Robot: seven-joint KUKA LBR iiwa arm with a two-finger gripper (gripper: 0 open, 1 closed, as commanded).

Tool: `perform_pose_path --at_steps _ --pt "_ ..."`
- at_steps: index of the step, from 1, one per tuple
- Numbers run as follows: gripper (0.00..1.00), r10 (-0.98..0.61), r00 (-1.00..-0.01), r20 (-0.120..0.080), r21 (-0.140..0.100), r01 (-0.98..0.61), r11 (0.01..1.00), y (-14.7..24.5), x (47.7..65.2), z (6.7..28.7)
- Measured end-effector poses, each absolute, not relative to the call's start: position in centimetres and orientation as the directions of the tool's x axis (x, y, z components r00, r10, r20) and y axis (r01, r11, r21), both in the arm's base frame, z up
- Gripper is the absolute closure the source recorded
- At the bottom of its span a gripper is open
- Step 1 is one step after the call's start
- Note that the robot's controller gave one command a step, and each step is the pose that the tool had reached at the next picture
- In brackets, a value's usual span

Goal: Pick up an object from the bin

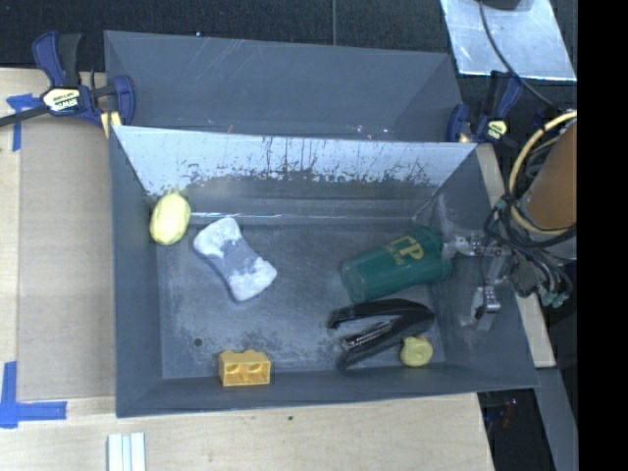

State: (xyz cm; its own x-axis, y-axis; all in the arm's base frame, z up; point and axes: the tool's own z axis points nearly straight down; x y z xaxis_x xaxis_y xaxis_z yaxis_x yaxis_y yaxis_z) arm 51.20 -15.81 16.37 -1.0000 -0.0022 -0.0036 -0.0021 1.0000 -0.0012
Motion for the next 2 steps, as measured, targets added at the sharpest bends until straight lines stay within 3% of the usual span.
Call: perform_pose_path --at_steps 1,2 --pt "0.0 -0.002 -1.0 -0.004 -0.001 -0.002 1.0 -15.8 51.2 16.4" --pt "0.0 -0.216 -0.976 -0.006 -0.004 -0.216 0.976 -10.8 53.1 12.7"
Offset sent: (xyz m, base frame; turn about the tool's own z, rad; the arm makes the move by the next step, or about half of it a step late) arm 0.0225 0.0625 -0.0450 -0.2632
